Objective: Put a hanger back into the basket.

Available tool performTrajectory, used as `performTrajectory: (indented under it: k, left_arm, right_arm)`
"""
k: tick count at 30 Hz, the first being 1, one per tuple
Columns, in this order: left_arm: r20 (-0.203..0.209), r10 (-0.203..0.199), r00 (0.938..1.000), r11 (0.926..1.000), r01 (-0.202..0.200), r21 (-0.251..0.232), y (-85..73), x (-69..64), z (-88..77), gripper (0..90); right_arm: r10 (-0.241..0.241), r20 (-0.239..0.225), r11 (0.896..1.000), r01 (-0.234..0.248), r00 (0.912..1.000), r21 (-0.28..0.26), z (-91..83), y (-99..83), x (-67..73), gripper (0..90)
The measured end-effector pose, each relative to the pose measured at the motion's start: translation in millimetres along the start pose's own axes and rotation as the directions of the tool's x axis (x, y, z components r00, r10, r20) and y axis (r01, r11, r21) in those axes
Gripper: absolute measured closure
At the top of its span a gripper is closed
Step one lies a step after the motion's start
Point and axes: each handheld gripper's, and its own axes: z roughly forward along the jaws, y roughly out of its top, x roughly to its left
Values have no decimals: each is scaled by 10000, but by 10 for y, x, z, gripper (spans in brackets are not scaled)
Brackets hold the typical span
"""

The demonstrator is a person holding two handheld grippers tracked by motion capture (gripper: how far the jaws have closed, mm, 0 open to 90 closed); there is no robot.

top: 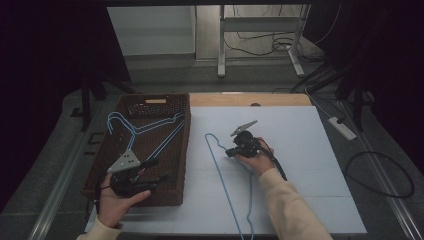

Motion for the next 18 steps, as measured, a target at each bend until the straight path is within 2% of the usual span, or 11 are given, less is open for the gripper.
performTrajectory:
  k: [7,12,15,18]
  left_arm:
    - [-6,20,10000,10000,-20,5,-1,-3,0,364]
    - [6,41,10000,10000,-41,29,2,-13,9,362]
    - [-1,39,10000,10000,-39,54,1,-12,10,362]
    - [-11,38,10000,10000,-38,50,-1,-14,14,362]
  right_arm:
    - [-168,201,9996,163,9997,243,90,37,16,900]
    - [-127,452,9992,109,9989,395,115,15,-34,900]
    - [9,385,9993,-24,9993,372,118,3,-61,900]
    - [48,539,9993,-68,9985,366,115,5,-70,900]
